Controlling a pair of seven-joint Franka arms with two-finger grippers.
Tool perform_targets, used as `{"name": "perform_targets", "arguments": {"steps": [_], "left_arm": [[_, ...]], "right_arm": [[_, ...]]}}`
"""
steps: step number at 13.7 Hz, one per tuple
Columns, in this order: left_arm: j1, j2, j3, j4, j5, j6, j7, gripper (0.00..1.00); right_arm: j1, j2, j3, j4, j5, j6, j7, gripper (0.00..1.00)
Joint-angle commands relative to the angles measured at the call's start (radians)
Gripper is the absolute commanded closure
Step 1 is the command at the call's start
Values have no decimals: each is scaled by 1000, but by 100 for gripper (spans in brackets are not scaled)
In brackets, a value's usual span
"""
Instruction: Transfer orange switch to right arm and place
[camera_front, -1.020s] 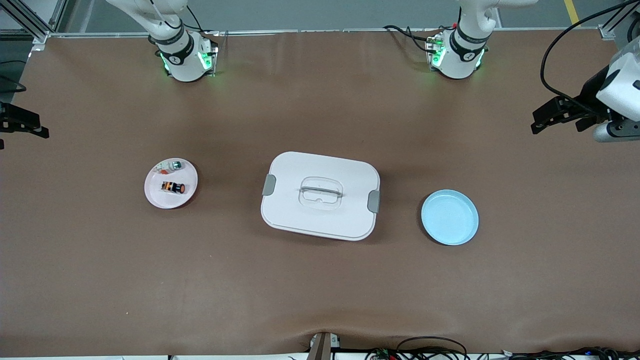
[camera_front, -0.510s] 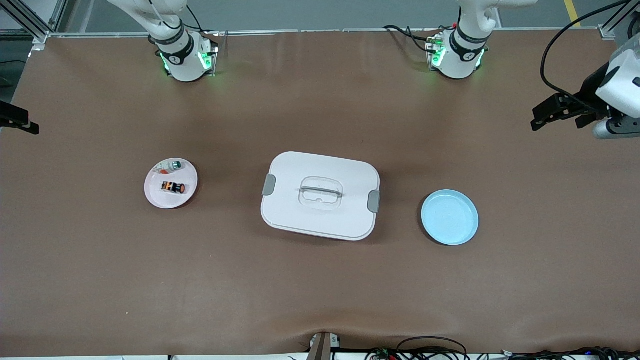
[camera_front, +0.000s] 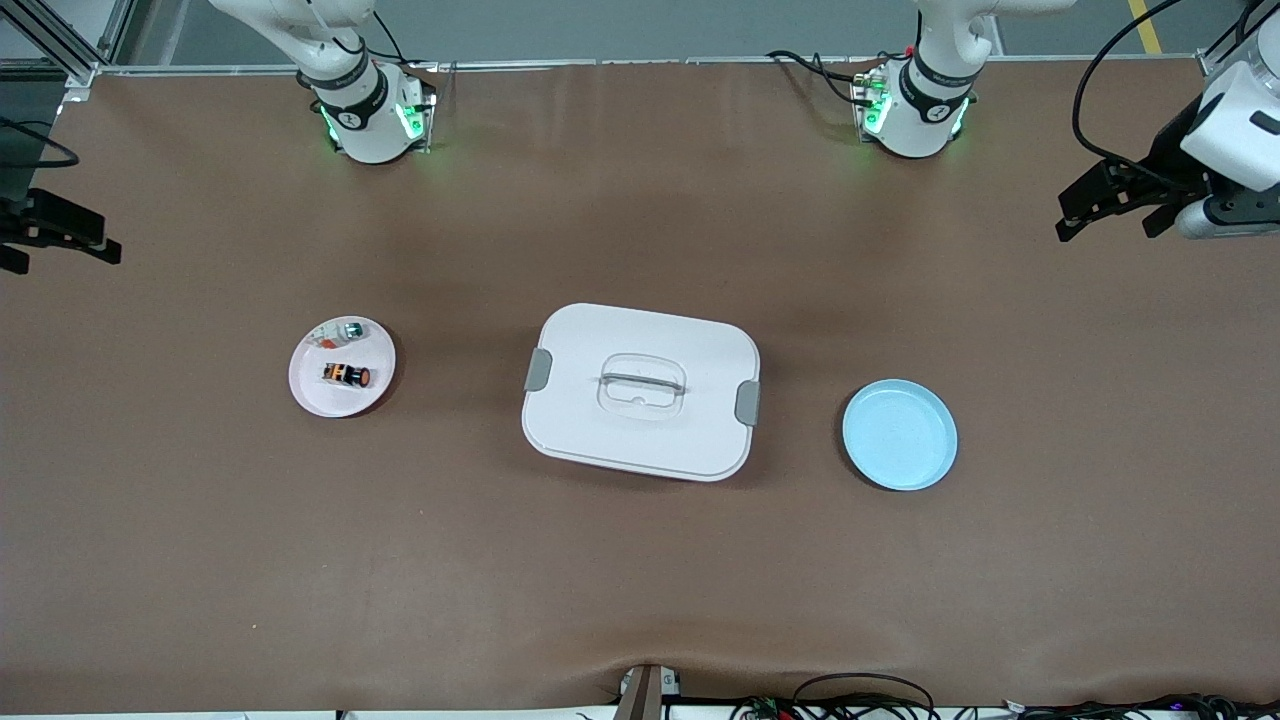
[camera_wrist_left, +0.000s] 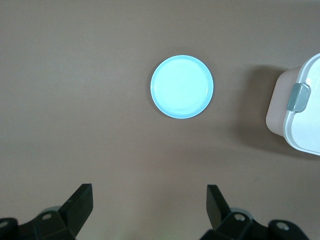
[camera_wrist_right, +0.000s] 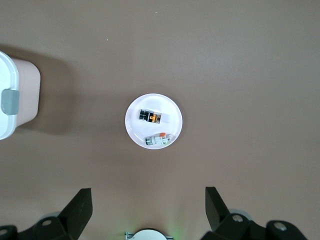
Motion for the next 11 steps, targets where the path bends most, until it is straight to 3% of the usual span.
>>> {"name": "perform_targets", "arguments": {"steps": [1,7,11], "left_arm": [[1,-13,-1,-14,22,16,27,0],[-1,22,-1,21,22,0,26,0],[1,22,-1,21,22,0,26,0]], "right_arm": [[48,-16,-63,-2,-2,-5,34,0],[50,-37,-68,-20,17,19,120,0],[50,-102,-68,-121,17,96,120,0]]}}
